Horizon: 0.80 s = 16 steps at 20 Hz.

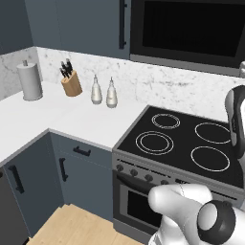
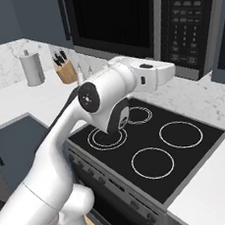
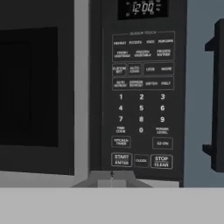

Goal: Pick the mushroom from the sink and place it in the bowl. Then pick the bowl and place it in the microwave. Then close the microwave door and press the start button.

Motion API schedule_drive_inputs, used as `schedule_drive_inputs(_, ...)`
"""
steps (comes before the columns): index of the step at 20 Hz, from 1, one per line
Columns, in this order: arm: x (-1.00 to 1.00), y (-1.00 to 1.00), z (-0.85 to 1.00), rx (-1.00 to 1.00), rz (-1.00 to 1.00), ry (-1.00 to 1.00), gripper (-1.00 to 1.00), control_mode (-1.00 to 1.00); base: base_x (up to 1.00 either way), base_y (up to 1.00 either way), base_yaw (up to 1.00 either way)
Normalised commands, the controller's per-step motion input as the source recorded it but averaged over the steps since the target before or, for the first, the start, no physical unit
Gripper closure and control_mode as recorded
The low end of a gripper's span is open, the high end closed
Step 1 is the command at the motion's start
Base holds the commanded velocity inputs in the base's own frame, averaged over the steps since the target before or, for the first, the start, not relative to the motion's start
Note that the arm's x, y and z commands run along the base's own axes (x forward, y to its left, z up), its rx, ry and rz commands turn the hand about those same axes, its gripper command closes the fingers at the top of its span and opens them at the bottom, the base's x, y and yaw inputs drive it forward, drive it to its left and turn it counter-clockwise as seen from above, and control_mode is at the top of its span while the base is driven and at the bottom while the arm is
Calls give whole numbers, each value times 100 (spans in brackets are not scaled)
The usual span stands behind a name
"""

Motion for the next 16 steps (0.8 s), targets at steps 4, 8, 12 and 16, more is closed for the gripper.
schedule_drive_inputs(4,15,-29,0,0,0,1,100,-100,0,0,0)
schedule_drive_inputs(8,12,-23,-7,0,0,5,100,-100,0,0,0)
schedule_drive_inputs(12,22,-3,-18,0,0,7,100,-100,0,0,0)
schedule_drive_inputs(16,23,-1,-10,0,0,3,100,-100,0,0,0)
